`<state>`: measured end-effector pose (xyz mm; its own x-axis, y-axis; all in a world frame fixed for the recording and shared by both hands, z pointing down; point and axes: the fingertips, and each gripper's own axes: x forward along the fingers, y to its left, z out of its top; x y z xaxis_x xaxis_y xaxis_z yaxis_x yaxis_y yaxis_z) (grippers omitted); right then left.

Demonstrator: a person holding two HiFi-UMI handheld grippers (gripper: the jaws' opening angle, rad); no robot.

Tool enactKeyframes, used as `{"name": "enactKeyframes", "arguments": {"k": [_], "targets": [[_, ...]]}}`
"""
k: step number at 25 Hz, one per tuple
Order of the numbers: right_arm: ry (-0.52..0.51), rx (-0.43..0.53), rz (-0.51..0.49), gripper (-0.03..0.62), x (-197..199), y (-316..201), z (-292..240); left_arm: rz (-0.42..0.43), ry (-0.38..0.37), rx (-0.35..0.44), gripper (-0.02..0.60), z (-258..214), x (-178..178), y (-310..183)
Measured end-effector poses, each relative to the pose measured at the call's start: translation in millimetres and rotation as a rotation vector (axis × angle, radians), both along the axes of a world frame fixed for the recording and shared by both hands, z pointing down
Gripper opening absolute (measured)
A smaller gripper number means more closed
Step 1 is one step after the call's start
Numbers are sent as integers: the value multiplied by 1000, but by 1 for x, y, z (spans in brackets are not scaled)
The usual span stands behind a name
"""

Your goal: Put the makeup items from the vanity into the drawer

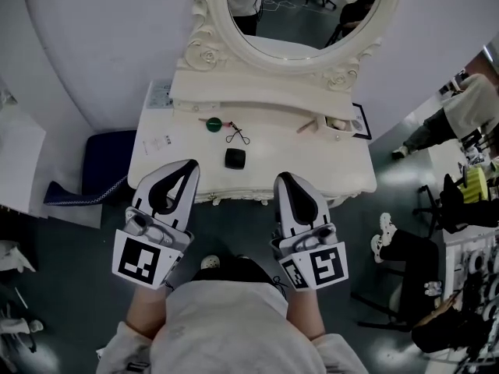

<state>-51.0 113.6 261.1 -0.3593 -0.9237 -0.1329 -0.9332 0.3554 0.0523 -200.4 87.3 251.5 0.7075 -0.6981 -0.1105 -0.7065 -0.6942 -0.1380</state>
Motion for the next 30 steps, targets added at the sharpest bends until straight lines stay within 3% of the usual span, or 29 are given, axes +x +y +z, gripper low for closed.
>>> {"name": "enactKeyframes", "arguments": {"k": [10, 15, 23, 30], "targets": [[15, -10, -12, 28, 1, -31, 4, 6, 6, 12, 11, 0, 5, -29], [15, -12, -41, 28, 9, -60, 4, -29, 51, 44, 11, -12, 13, -54], [19, -39, -91, 28, 25, -108, 12, -49, -62, 24, 11, 5, 37, -90], [15, -66, -142, 28, 41, -145, 20, -79, -56, 37, 11, 6, 56, -112]]}}
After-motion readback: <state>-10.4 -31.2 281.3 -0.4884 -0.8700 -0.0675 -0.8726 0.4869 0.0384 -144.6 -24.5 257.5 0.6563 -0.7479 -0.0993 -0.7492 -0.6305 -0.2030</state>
